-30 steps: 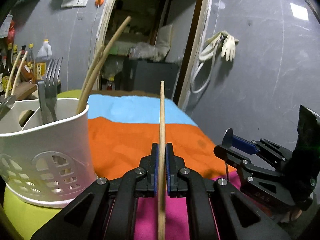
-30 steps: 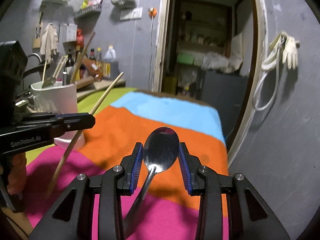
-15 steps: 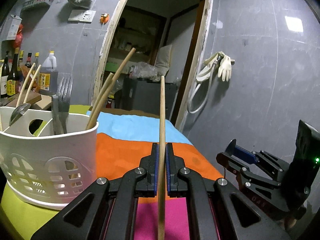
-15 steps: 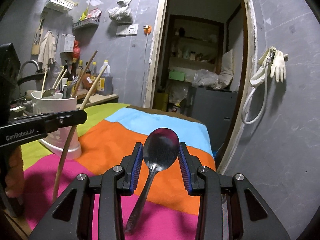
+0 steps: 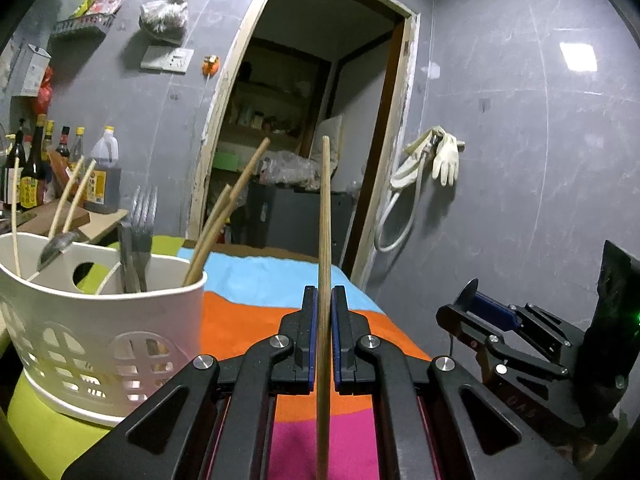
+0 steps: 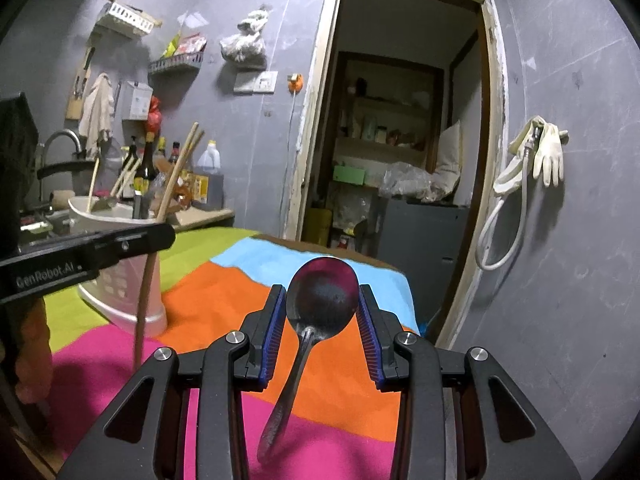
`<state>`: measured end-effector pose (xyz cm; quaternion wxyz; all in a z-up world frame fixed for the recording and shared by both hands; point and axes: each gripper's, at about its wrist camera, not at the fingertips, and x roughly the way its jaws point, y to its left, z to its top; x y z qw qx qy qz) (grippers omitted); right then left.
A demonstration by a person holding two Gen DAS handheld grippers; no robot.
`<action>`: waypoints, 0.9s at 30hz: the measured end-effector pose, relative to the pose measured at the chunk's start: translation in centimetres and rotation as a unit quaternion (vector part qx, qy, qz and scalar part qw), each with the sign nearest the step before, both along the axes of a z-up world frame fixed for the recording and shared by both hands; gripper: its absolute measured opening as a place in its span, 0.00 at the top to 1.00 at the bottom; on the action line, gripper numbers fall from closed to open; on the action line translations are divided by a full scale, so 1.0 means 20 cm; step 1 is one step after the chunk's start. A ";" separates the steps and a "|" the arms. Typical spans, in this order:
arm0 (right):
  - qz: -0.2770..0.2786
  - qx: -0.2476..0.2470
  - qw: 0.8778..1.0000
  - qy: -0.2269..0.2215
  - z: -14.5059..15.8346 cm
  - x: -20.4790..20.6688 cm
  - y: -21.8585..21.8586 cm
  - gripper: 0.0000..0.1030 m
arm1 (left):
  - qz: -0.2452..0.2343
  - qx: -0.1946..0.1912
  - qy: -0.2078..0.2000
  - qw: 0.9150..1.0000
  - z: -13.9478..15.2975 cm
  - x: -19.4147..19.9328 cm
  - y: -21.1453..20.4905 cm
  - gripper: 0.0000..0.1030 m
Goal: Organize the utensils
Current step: 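Lift the chopstick and spoon and carry both over the white basket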
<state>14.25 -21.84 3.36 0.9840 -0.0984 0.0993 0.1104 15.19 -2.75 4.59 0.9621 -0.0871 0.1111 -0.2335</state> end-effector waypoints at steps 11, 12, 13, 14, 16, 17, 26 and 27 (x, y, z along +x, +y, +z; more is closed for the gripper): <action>0.022 0.018 0.997 -0.070 0.20 -0.05 0.13 0.68 | 0.060 -0.005 -0.051 0.997 0.18 -0.11 0.09 0.96; 0.025 0.022 0.997 -0.075 0.22 -0.05 0.14 0.68 | 0.066 -0.005 -0.052 0.996 0.19 -0.11 0.11 0.96; 0.029 0.027 0.996 -0.081 0.24 -0.05 0.16 0.68 | 0.071 -0.007 -0.052 0.996 0.20 -0.12 0.12 0.96; 0.033 0.032 0.995 -0.085 0.26 -0.05 0.17 0.68 | 0.078 -0.010 -0.054 0.995 0.23 -0.13 0.15 0.96; 0.042 0.043 0.994 -0.092 0.29 -0.06 0.19 0.68 | 0.089 -0.012 -0.060 0.994 0.26 -0.15 0.19 0.96; 0.048 0.049 0.993 -0.097 0.30 -0.06 0.21 0.68 | 0.098 -0.012 -0.066 0.993 0.29 -0.16 0.22 0.96; 0.105 0.062 0.985 -0.123 0.43 -0.03 0.39 0.68 | 0.157 -0.029 -0.104 0.982 0.45 -0.23 0.51 0.96; 0.114 0.067 0.984 -0.120 0.44 -0.02 0.41 0.68 | 0.165 -0.032 -0.105 0.980 0.47 -0.23 0.55 0.96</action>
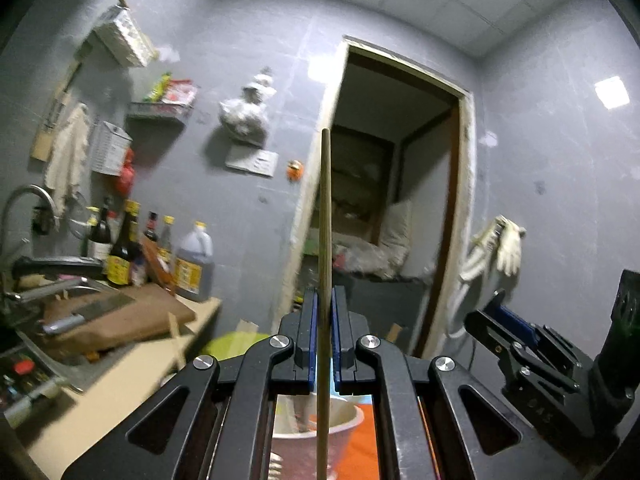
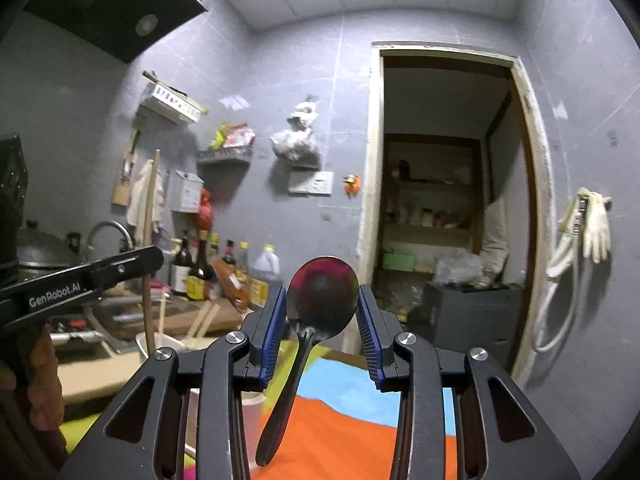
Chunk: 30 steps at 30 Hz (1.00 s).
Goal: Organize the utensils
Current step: 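Lift the chopstick and spoon and carry both over the white basket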
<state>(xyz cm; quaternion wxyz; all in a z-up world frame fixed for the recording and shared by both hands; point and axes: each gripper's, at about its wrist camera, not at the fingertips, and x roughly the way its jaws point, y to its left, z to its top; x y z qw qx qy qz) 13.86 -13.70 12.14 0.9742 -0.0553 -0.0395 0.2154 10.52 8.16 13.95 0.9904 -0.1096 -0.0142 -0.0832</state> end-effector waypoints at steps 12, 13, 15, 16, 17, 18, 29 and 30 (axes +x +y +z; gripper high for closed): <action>0.052 0.055 0.997 0.021 0.08 0.19 0.18 0.68 | 0.074 -0.008 -0.016 0.997 0.04 0.11 0.28 0.96; 0.052 0.056 0.997 0.021 0.08 0.21 0.20 0.68 | 0.077 -0.008 -0.016 0.997 0.04 0.13 0.29 0.96; 0.051 0.056 0.997 0.020 0.07 0.22 0.23 0.68 | 0.089 -0.001 -0.015 0.996 0.03 0.16 0.30 0.96; 0.049 0.054 0.997 0.019 0.06 0.22 0.24 0.68 | 0.094 0.002 -0.015 0.995 0.02 0.17 0.30 0.96; 0.046 0.051 0.997 0.016 0.05 0.23 0.25 0.68 | 0.097 0.005 -0.016 0.995 0.02 0.19 0.30 0.96; 0.040 0.048 0.998 0.012 0.03 0.23 0.27 0.68 | 0.099 0.007 -0.016 0.995 0.01 0.20 0.29 0.96; 0.028 0.011 0.999 0.037 -0.12 0.32 0.39 0.68 | 0.105 0.031 0.029 0.994 -0.14 0.35 0.25 0.96; 0.029 0.009 0.999 0.044 -0.13 0.34 0.39 0.68 | 0.105 0.030 0.033 0.994 -0.15 0.36 0.26 0.96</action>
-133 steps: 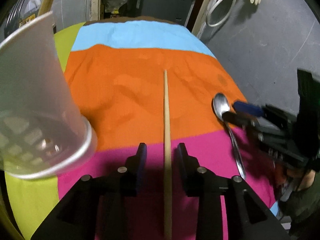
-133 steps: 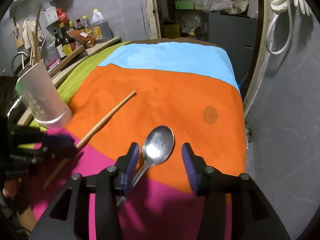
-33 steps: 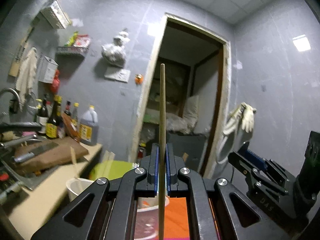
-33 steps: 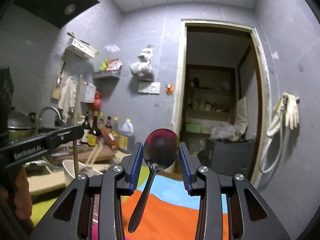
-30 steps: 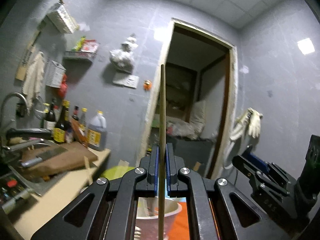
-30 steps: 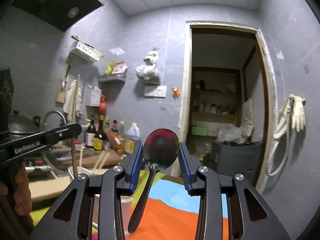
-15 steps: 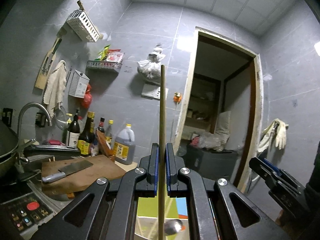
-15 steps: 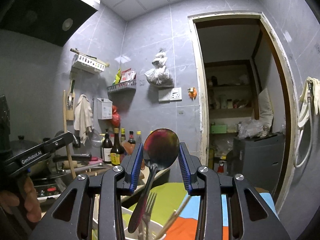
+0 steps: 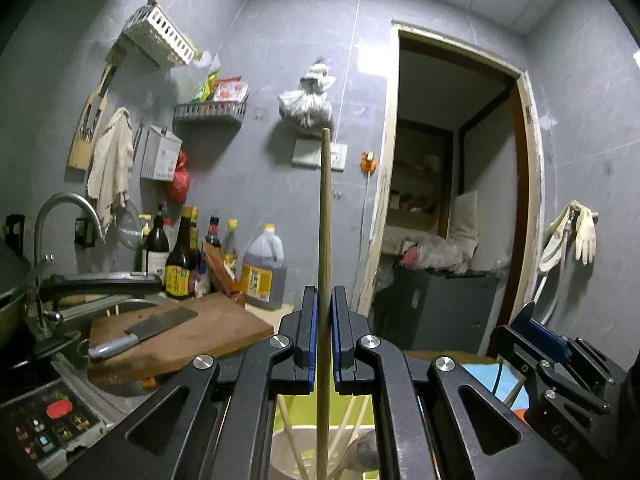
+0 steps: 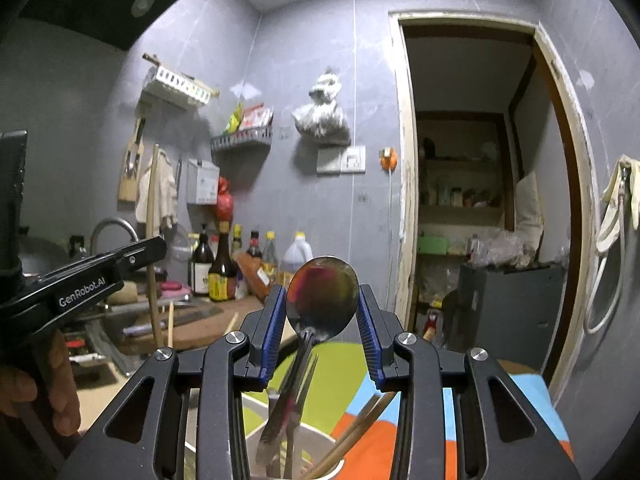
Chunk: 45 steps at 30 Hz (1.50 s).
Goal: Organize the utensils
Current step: 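Lift the chopstick and spoon and carry both over the white basket, then open both tools to drop the chopstick and spoon into the basket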
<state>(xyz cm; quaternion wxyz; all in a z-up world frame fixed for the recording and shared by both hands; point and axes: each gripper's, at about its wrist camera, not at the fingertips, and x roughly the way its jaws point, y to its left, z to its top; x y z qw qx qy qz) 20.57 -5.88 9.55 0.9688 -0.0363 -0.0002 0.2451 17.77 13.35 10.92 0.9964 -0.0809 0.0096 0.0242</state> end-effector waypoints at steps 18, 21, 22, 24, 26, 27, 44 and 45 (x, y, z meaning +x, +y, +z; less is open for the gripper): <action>0.009 -0.010 0.999 0.046 -0.09 0.05 0.01 0.67 | -0.024 -0.034 0.057 0.997 -0.11 0.04 0.00 0.96; 0.010 -0.009 0.999 0.046 -0.10 0.05 0.01 0.67 | -0.029 -0.031 0.061 0.997 -0.12 0.04 0.00 0.96; 0.010 -0.008 0.999 0.047 -0.10 0.05 0.01 0.67 | -0.030 -0.031 0.063 0.997 -0.12 0.04 0.00 0.96; 0.009 -0.008 0.999 0.047 -0.10 0.05 0.00 0.65 | -0.033 -0.033 0.065 0.997 -0.12 0.03 0.00 0.96; 0.012 -0.006 0.999 0.045 -0.09 0.05 0.00 0.61 | -0.037 -0.036 0.065 0.997 -0.12 0.03 0.01 0.96; 0.013 -0.003 0.999 0.044 -0.09 0.05 -0.01 0.60 | -0.039 -0.036 0.066 0.996 -0.11 0.02 0.01 0.96; -0.006 0.030 0.999 0.012 0.01 -0.05 -0.10 0.31 | -0.053 -0.042 0.055 0.996 -0.05 -0.07 0.00 0.69; -0.009 0.032 0.999 0.011 0.01 -0.06 -0.12 0.27 | -0.055 -0.043 0.053 0.996 -0.05 -0.08 -0.01 0.66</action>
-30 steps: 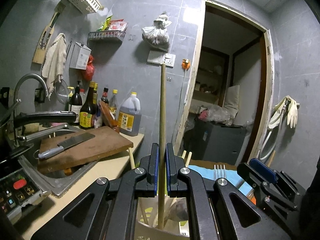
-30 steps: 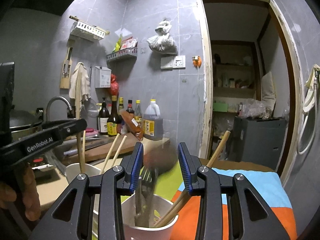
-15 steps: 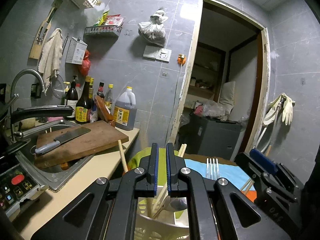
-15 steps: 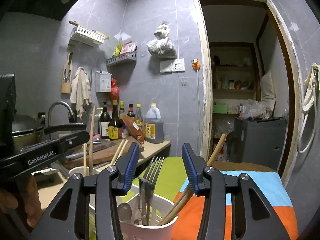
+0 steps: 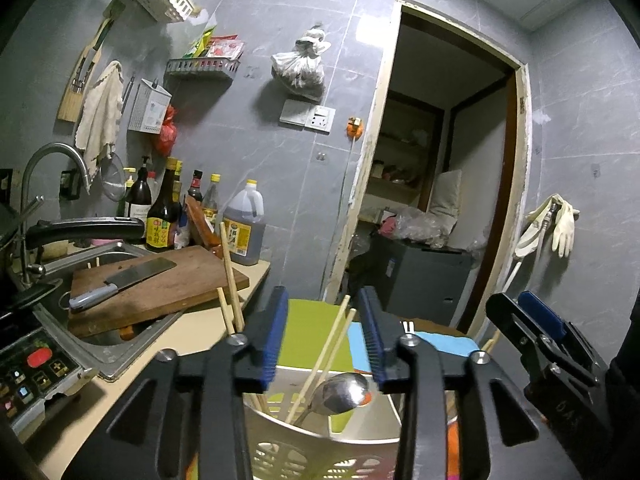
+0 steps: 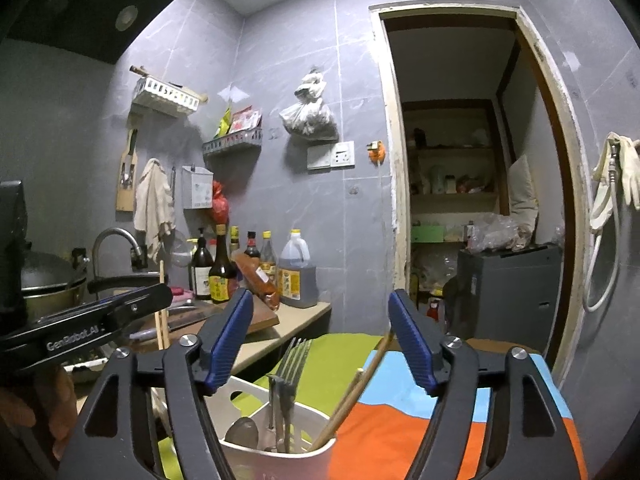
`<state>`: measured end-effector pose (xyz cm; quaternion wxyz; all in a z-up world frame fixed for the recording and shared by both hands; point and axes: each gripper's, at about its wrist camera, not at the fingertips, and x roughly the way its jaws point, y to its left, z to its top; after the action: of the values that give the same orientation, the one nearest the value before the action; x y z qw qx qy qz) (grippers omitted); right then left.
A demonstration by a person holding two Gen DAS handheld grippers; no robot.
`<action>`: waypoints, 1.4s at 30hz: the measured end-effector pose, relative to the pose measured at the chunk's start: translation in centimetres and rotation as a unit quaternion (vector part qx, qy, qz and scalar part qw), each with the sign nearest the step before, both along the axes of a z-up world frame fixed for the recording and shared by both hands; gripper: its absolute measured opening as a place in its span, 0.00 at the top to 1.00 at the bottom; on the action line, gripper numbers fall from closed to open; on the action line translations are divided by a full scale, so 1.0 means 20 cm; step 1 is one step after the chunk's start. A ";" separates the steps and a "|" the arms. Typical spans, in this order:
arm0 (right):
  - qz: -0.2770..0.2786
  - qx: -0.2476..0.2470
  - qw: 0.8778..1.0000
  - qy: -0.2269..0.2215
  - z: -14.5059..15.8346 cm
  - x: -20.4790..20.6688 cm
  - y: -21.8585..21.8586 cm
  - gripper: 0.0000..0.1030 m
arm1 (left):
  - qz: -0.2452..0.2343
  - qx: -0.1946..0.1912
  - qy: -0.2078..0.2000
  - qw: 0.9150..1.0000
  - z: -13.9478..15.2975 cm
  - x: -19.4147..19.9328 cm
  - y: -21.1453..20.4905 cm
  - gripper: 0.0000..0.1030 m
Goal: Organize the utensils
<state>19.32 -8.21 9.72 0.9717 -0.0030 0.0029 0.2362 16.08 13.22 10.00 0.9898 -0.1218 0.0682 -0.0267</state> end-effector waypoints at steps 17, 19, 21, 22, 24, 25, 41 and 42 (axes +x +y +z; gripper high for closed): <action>-0.037 0.026 0.998 0.031 0.08 -0.18 -0.29 0.00 | -0.010 0.005 0.014 1.000 0.02 -0.13 -0.14 0.21; -0.044 0.020 0.998 0.034 0.09 -0.21 -0.31 0.00 | -0.016 0.011 0.017 1.000 0.02 -0.15 -0.17 0.15; -0.048 0.016 0.998 0.038 0.09 -0.24 -0.33 0.00 | -0.023 0.009 0.018 1.000 0.01 -0.18 -0.19 0.10; -0.051 0.014 0.998 0.040 0.08 -0.25 -0.34 0.00 | -0.029 0.005 0.018 0.999 0.01 -0.19 -0.20 0.09; -0.057 0.010 0.997 0.044 0.08 -0.28 -0.37 0.00 | -0.040 0.002 0.022 0.999 0.01 -0.21 -0.21 0.09; -0.060 0.009 0.997 0.046 0.08 -0.29 -0.38 0.00 | -0.045 0.003 0.025 0.999 0.01 -0.22 -0.23 0.09; -0.075 -0.009 0.992 0.103 0.05 -0.58 -0.54 0.00 | -0.048 0.053 0.056 0.996 -0.11 -0.44 -0.37 0.07; -0.079 -0.012 0.991 0.105 0.04 -0.58 -0.54 0.00 | -0.046 0.055 0.057 0.996 -0.13 -0.45 -0.37 0.07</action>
<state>7.63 -19.01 10.49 0.9816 0.0103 0.1080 0.1574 7.03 5.89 7.45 0.9873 -0.0657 0.1312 -0.0614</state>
